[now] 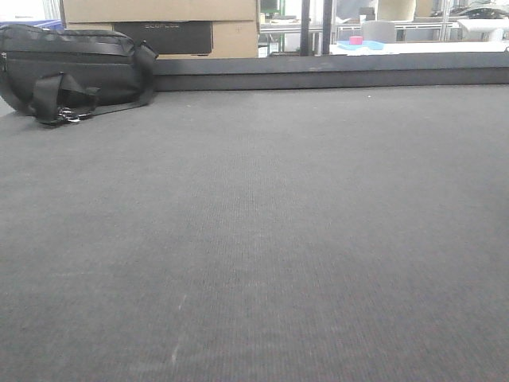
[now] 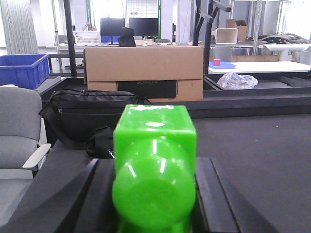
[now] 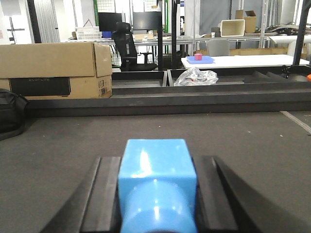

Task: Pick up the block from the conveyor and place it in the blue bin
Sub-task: 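Drive the base away from the conveyor toward the shelf of blue bins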

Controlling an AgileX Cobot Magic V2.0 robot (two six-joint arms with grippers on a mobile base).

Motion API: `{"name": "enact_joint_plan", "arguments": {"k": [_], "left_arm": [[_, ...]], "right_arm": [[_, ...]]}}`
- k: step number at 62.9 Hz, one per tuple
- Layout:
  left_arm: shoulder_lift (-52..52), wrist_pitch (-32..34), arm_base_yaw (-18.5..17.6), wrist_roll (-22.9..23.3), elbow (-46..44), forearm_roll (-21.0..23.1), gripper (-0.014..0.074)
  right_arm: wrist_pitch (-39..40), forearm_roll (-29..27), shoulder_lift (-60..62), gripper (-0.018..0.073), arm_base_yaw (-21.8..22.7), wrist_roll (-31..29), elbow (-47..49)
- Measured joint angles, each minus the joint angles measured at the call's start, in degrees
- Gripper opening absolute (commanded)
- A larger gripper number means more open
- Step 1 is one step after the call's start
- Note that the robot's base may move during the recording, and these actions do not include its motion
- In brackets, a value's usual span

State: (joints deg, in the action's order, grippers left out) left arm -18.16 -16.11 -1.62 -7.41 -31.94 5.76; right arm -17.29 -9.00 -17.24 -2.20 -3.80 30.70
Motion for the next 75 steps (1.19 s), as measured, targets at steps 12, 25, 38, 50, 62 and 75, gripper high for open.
{"name": "enact_joint_plan", "arguments": {"k": [12,25,38,50,62,75], "left_arm": [[0.0,0.0,0.0,0.0,0.0,0.0,-0.0111],[0.0,0.12,0.0,0.0,0.0,0.0,-0.0111],[0.0,0.12,0.0,0.0,0.0,0.0,-0.0111],[0.11,0.12,0.0,0.0,0.0,0.0,-0.0111],[0.11,0.12,0.0,0.0,0.0,0.0,-0.0111],[0.11,0.12,0.0,0.0,0.0,0.0,-0.0111]], "right_arm": [[0.0,0.0,0.0,-0.0162,0.0,0.0,0.0],[0.0,0.0,0.0,-0.0162,0.0,0.0,0.0],[0.0,0.0,0.0,-0.0162,0.0,0.0,0.0],[0.0,0.0,0.0,-0.0162,0.0,0.0,0.0],[0.0,0.0,0.0,-0.0162,0.0,0.0,0.0],[0.0,0.0,0.0,-0.0162,0.0,0.0,0.0]]}}
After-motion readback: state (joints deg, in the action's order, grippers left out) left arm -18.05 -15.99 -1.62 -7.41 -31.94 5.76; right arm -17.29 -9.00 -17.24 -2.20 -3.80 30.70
